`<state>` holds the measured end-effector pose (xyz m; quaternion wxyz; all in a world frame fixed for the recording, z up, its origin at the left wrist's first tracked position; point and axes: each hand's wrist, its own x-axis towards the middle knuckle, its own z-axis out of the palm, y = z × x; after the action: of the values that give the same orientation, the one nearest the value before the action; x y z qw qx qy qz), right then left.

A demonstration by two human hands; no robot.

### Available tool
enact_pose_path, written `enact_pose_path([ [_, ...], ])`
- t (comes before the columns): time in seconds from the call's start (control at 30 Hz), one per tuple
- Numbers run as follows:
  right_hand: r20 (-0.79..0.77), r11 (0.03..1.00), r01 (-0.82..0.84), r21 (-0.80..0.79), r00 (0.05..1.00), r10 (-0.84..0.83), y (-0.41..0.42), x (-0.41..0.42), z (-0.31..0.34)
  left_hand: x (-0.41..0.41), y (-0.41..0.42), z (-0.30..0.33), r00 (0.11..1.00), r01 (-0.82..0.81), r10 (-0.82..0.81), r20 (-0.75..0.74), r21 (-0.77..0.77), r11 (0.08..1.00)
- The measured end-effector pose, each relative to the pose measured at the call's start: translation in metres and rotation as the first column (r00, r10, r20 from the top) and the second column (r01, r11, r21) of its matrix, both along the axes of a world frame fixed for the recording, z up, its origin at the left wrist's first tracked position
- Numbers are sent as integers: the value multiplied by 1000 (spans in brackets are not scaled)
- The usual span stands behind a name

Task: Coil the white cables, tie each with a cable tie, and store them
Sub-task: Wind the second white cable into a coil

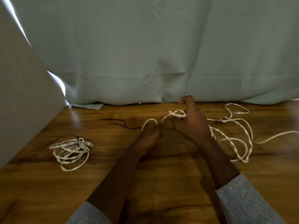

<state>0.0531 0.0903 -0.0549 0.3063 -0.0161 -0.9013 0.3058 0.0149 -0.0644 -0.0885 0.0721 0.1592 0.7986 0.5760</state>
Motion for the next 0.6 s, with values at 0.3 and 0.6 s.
enact_pose_path([
  [0.3, -104, 946, -242, -215, 969, 224, 44, 2, -2, -31, -29, -15, 912, -304, 149, -383, -384, 872],
  [0.6, -142, 946, 11, -323, 988, -60, 88, -8, -8, -33, -40, -4, 955, -239, 147, -258, -371, 897],
])
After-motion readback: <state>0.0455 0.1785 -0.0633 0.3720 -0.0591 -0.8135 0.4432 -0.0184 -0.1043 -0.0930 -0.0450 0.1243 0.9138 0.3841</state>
